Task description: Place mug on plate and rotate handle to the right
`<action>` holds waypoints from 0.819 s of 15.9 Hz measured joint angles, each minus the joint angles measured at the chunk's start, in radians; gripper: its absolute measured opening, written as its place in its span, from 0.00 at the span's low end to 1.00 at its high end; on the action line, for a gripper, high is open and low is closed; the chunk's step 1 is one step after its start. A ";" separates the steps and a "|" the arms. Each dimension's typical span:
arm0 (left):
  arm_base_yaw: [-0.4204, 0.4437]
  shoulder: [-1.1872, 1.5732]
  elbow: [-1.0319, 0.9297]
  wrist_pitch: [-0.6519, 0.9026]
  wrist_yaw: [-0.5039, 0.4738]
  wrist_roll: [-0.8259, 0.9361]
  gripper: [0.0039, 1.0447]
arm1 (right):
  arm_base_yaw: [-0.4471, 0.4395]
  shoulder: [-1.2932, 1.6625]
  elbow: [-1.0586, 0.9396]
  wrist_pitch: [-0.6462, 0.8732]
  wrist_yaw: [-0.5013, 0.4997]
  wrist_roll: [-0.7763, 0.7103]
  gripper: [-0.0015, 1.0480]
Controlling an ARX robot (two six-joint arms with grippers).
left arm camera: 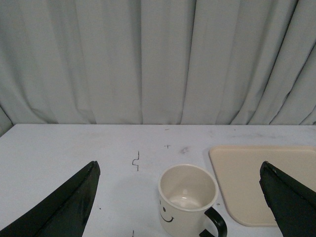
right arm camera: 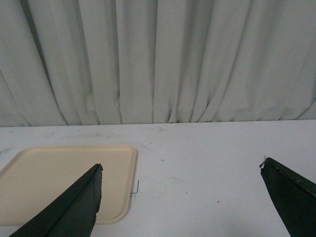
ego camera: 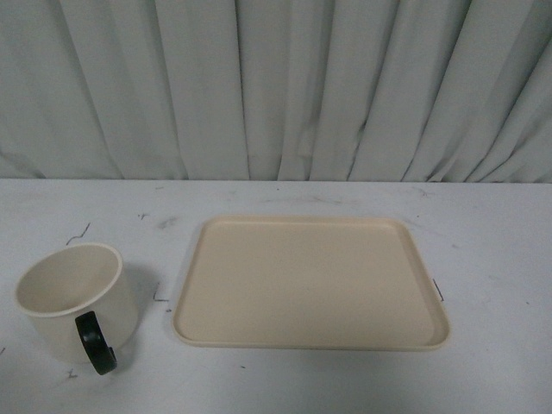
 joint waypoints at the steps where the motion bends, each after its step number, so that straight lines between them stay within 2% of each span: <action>1: 0.000 0.000 0.000 0.000 0.000 0.000 0.94 | 0.000 0.000 0.000 0.000 0.000 0.000 0.94; 13: 0.000 0.000 0.000 0.000 0.000 0.000 0.94 | 0.000 0.000 0.000 0.000 0.000 0.000 0.94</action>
